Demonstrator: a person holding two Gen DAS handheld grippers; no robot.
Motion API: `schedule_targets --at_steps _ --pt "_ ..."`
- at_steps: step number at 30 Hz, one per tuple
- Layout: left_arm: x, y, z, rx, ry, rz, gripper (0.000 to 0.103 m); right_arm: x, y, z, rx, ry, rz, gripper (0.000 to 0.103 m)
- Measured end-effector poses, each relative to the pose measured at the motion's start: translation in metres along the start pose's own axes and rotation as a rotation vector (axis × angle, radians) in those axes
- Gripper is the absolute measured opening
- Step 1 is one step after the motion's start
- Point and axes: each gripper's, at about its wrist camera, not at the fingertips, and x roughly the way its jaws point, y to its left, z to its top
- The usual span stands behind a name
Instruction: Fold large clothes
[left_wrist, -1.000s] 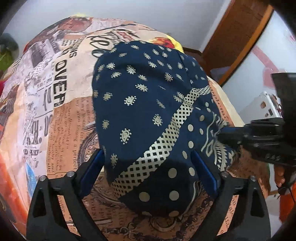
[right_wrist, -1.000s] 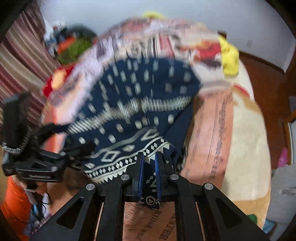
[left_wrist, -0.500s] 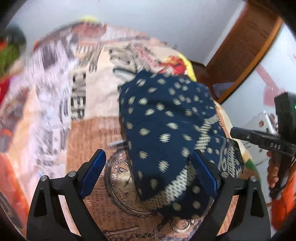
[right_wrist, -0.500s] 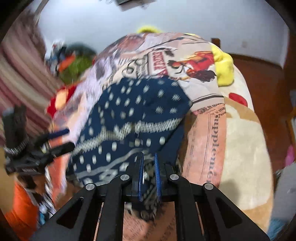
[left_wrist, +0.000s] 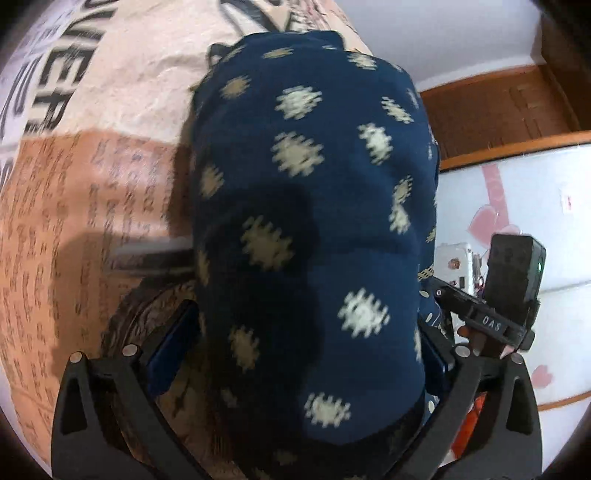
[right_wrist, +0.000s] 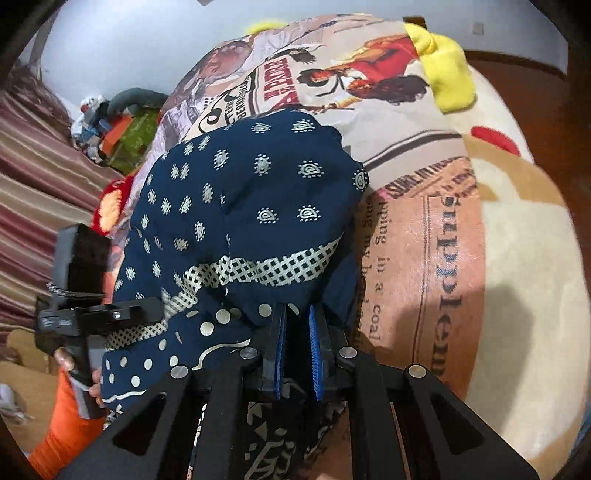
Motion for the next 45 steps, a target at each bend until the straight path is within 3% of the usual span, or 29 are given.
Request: schedule_targets --at_steps 4,9,11,14,17,24,35,40,45 --pt "0.004 -0.004 0.004 -0.016 -0.011 -0.020 0.102 0.010 -0.012 0.010 0.023 0.040 0.067 0.008" --pt "0.002 -0.014 0.005 -0.043 -0.029 -0.023 0.081 0.019 -0.018 0.017 0.053 0.055 0.107 0.008" --pt "-0.007 -0.023 0.001 -0.028 -0.053 -0.026 0.065 0.020 -0.019 0.017 0.052 0.053 0.107 0.008" --pt "-0.020 -0.039 -0.002 0.028 -0.094 -0.011 0.053 0.021 -0.016 0.019 0.048 0.064 0.099 0.008" --pt "-0.035 -0.057 -0.005 0.085 -0.119 0.004 0.046 0.016 -0.009 0.019 0.045 0.078 0.082 0.008" --pt "-0.084 -0.086 -0.030 0.186 -0.203 0.043 0.044 0.007 0.041 0.024 -0.070 0.089 0.062 0.008" --pt "-0.173 -0.015 -0.058 0.089 -0.295 0.145 0.043 -0.025 0.132 0.017 -0.213 0.020 0.166 0.008" --pt "-0.201 0.037 -0.075 -0.001 -0.314 0.181 0.043 -0.031 0.177 0.008 -0.299 -0.010 0.145 0.008" --pt "-0.207 0.105 -0.076 -0.120 -0.300 0.169 0.044 -0.016 0.206 0.001 -0.365 0.006 0.123 0.008"
